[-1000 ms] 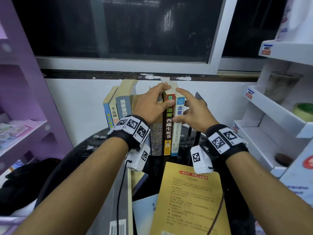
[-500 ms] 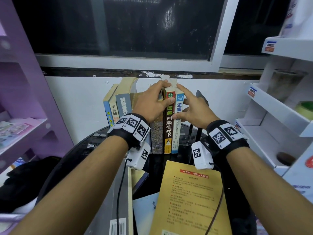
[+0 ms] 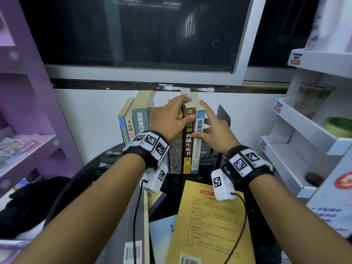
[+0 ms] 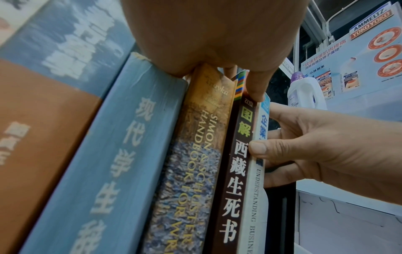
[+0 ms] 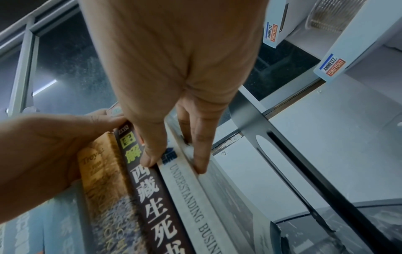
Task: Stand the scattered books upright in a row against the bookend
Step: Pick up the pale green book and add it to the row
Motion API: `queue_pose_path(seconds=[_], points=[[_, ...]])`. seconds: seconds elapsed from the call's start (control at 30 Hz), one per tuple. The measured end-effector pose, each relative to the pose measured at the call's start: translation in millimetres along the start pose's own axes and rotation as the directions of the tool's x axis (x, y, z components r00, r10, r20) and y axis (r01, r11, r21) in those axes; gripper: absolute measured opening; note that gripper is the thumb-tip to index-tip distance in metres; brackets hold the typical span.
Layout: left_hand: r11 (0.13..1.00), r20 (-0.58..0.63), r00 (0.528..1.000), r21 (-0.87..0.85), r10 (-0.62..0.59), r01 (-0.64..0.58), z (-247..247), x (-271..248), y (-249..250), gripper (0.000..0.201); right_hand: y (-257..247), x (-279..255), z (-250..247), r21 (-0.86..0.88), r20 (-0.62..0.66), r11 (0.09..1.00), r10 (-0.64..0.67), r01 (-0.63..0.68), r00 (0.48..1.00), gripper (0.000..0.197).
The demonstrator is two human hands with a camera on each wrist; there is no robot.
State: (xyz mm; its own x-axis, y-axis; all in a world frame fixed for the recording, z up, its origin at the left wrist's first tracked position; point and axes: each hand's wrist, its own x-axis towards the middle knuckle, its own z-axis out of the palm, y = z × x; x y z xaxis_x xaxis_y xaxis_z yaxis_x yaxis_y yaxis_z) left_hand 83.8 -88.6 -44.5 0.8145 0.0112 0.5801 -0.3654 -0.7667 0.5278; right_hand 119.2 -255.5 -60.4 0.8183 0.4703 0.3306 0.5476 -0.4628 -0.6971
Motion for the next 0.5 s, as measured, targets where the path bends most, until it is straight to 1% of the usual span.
queue_pose_path(seconds=[0.13, 0.23, 0.37, 0.5], points=[[0.998, 0.007, 1.0, -0.054, -0.011, 0.011, -1.9, -4.3, 1.5, 0.048, -2.8, -2.6, 1.8, -0.014, -0.014, 1.0, 0.012, -0.012, 1.0, 0.098], [0.995, 0.021, 1.0, -0.099, -0.016, 0.018, -3.1, -12.2, -0.1, 0.052, -3.1, -7.8, 6.1, -0.029, -0.04, 1.0, 0.004, -0.005, 0.999, 0.094], [0.998, 0.009, 1.0, -0.058, -0.003, 0.004, -6.7, -25.0, 3.7, 0.059, -8.0, -21.0, 11.1, -0.014, -0.085, 1.0, 0.001, -0.002, 0.996, 0.088], [1.0, 0.005, 1.0, -0.028, -0.002, 0.002, -12.8, -40.1, 12.8, 0.061, -13.7, -35.3, 16.5, -0.017, -0.108, 1.0, 0.016, -0.018, 0.994, 0.085]])
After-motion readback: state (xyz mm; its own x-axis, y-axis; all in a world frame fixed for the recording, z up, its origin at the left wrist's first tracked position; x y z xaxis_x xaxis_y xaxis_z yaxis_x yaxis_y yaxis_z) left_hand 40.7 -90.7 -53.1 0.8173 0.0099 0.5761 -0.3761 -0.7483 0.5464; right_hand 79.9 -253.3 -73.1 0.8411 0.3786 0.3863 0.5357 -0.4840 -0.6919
